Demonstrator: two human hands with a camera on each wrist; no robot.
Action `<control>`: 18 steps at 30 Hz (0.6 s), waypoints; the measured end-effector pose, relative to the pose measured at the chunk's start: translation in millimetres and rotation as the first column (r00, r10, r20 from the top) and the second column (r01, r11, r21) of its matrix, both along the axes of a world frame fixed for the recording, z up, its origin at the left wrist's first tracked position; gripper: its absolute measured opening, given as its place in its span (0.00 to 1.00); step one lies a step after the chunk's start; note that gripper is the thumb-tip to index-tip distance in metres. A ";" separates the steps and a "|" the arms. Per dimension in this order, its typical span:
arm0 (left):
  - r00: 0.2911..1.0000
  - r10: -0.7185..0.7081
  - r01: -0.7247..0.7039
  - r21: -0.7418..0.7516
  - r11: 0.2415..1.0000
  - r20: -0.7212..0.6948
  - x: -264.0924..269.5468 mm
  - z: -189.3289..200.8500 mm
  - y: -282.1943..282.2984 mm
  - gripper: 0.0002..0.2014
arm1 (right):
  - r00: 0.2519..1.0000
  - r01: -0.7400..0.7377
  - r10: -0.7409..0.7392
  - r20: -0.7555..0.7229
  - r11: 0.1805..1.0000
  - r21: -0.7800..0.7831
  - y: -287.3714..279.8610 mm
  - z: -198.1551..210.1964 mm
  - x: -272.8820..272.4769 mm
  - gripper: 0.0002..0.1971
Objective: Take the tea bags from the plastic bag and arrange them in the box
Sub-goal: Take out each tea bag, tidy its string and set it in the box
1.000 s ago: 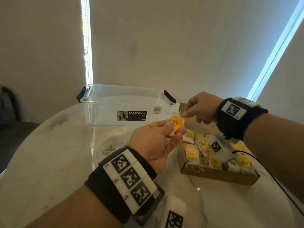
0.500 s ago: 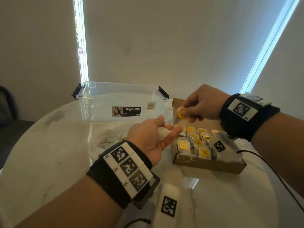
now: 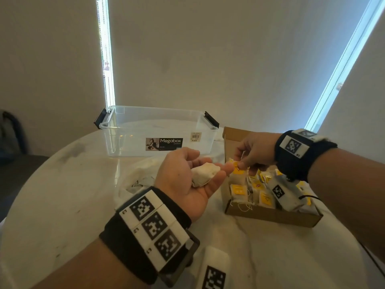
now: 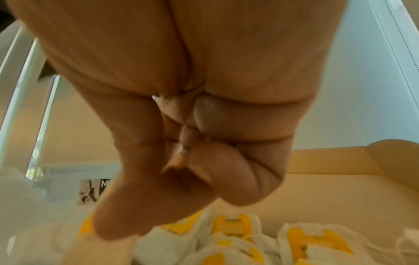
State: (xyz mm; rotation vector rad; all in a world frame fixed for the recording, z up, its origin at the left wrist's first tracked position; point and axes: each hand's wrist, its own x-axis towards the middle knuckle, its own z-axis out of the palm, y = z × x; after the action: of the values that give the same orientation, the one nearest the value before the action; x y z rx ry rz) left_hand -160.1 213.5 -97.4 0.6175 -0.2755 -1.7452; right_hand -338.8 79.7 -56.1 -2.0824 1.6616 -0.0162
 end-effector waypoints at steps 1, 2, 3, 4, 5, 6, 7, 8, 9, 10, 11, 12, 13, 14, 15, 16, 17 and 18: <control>1.000 -0.013 0.013 -0.009 1.000 -0.015 -0.7 0.3 0.9 0.11 | 1.000 0.007 -0.007 -0.021 1.000 -0.026 -4.8 -3.8 1.7 0.02; 0.999 -0.024 0.024 -0.020 1.000 -0.026 -1.5 0.3 1.9 0.12 | 0.999 0.014 -0.016 -0.048 0.999 -0.052 -9.3 -7.2 2.6 0.02; 0.999 -0.035 0.034 -0.033 0.999 -0.034 -2.6 0.2 2.5 0.15 | 0.997 0.019 -0.025 -0.072 0.997 -0.079 -13.0 -9.9 3.5 0.03; 0.998 -0.049 0.047 -0.048 0.998 -0.039 -3.9 -0.4 2.8 0.18 | 0.996 0.025 -0.035 -0.087 0.994 -0.109 -15.6 -11.6 4.2 0.04; 0.997 -0.062 0.059 -0.063 0.996 -0.036 -5.2 -1.0 2.7 0.21 | 0.995 0.036 -0.050 -0.092 0.988 -0.148 -16.8 -11.6 5.3 0.06; 0.997 -0.074 0.073 -0.067 0.995 -0.025 -6.0 -1.7 1.6 0.24 | 0.994 0.049 -0.068 -0.086 0.978 -0.202 -16.2 -9.8 7.2 0.07; 0.996 -0.085 0.084 -0.064 0.994 -0.008 -7.0 -2.3 -0.2 0.26 | 0.994 0.055 -0.076 -0.072 0.962 -0.267 -12.9 -5.9 9.2 0.07; 0.995 -0.096 0.097 -0.060 0.994 0.006 -7.7 -2.5 -2.5 0.26 | 0.997 0.049 -0.068 -0.047 0.943 -0.330 -7.6 -0.8 10.7 0.08; 0.995 -0.102 0.102 -0.055 0.993 0.013 -8.0 -3.2 -5.8 0.26 | 0.999 0.033 -0.038 -0.006 0.928 -0.371 0.2 5.0 12.7 0.08; 0.995 -0.099 0.099 -0.049 0.994 0.014 -8.2 -4.2 -9.1 0.26 | 0.999 0.015 0.005 0.052 0.927 -0.375 9.1 10.7 14.7 0.09; 0.996 -0.093 0.093 -0.049 0.994 0.014 -8.0 -5.4 -13.1 0.26 | 0.992 -0.009 0.053 0.118 0.940 -0.341 20.1 16.3 16.8 0.10; 0.996 -0.085 0.086 -0.049 0.995 0.019 -7.1 -7.3 -17.3 0.28 | 0.981 -0.042 0.092 0.171 0.960 -0.278 31.8 21.2 19.3 0.10; 0.997 -0.074 0.076 -0.054 0.996 0.036 -7.3 -8.1 -19.3 0.30 | 0.974 -0.081 0.122 0.192 0.975 -0.204 43.2 24.6 21.7 0.10; 0.997 -0.060 0.063 -0.050 0.997 0.056 -8.1 -9.6 -21.2 0.33 | 0.974 -0.123 0.147 0.175 0.982 -0.142 52.2 26.1 23.5 0.10; 0.996 -0.050 0.053 -0.047 0.997 0.070 -9.2 -11.1 -21.8 0.34 | 0.976 -0.155 0.168 0.136 0.983 -0.103 58.5 25.8 25.1 0.10; 0.996 -0.052 0.057 -0.053 0.997 0.079 -10.9 -11.1 -21.0 0.32 | 0.978 -0.173 0.182 0.098 0.981 -0.092 63.0 24.3 26.5 0.11; 0.995 -0.055 0.059 -0.056 0.997 0.081 -13.1 -11.1 -19.6 0.28 | 0.980 -0.179 0.187 0.072 0.978 -0.105 65.6 22.7 27.8 0.12; 0.994 -0.058 0.064 -0.065 0.996 0.089 -15.2 -10.7 -17.1 0.26 | 0.981 -0.181 0.189 0.053 0.976 -0.124 67.4 21.2 28.4 0.13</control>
State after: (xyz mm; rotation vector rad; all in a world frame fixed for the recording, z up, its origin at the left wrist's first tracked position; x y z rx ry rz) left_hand -175.4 196.4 -108.1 0.6420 -0.4170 -1.7627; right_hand -310.4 147.1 -34.9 -2.2929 1.4545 -0.1231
